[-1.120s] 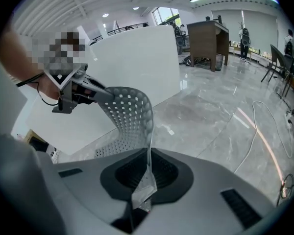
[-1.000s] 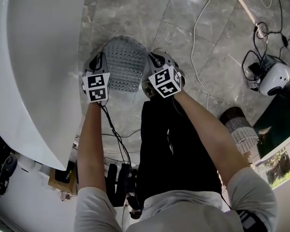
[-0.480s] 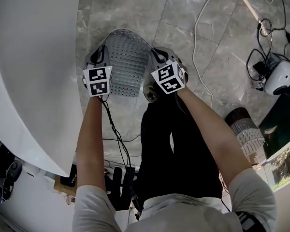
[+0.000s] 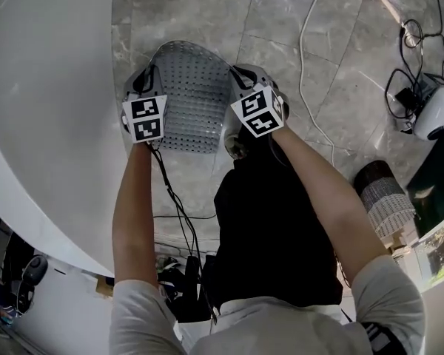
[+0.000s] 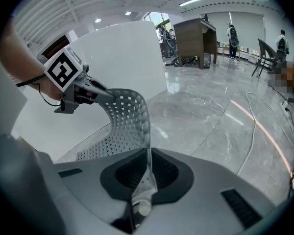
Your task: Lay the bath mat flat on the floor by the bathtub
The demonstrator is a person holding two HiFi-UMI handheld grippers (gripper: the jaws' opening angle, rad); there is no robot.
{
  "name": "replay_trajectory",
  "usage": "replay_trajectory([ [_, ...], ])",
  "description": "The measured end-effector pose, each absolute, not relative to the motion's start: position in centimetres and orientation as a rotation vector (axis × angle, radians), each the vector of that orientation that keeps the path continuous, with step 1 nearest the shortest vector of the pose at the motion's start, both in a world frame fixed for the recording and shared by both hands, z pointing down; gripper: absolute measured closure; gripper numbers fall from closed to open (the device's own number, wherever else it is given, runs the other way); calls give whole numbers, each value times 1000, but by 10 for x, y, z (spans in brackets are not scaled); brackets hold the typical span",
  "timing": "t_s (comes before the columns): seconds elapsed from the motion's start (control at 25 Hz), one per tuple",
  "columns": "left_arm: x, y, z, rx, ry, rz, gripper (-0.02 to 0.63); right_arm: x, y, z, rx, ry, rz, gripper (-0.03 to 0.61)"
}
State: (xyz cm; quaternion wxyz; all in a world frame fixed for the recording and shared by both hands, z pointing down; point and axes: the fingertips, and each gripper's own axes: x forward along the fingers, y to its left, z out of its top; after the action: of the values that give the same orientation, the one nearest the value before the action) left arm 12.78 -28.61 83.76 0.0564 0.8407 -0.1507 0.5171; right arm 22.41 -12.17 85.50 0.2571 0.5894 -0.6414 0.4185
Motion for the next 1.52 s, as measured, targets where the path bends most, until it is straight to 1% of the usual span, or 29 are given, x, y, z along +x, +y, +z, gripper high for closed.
replay_trajectory([
  [0.24, 146, -304, 874, 2585, -371, 1584, 591, 243, -127, 889, 1667, -1719, 1110, 554],
  [0.84, 176, -332, 908, 2672, -382, 1610, 591, 266, -141, 930, 1747, -1731, 1087, 555],
  [1.04, 183, -334, 931, 2681, -390, 1617, 591, 275, -147, 951, 1756, -1756, 1073, 554],
  [1.32, 192, -343, 957, 2760, -464, 1530, 591, 293, -160, 974, 1880, -1797, 1102, 555],
  [1.52, 190, -349, 965, 2811, -480, 1509, 590, 301, -167, 983, 1886, -1816, 1042, 555],
])
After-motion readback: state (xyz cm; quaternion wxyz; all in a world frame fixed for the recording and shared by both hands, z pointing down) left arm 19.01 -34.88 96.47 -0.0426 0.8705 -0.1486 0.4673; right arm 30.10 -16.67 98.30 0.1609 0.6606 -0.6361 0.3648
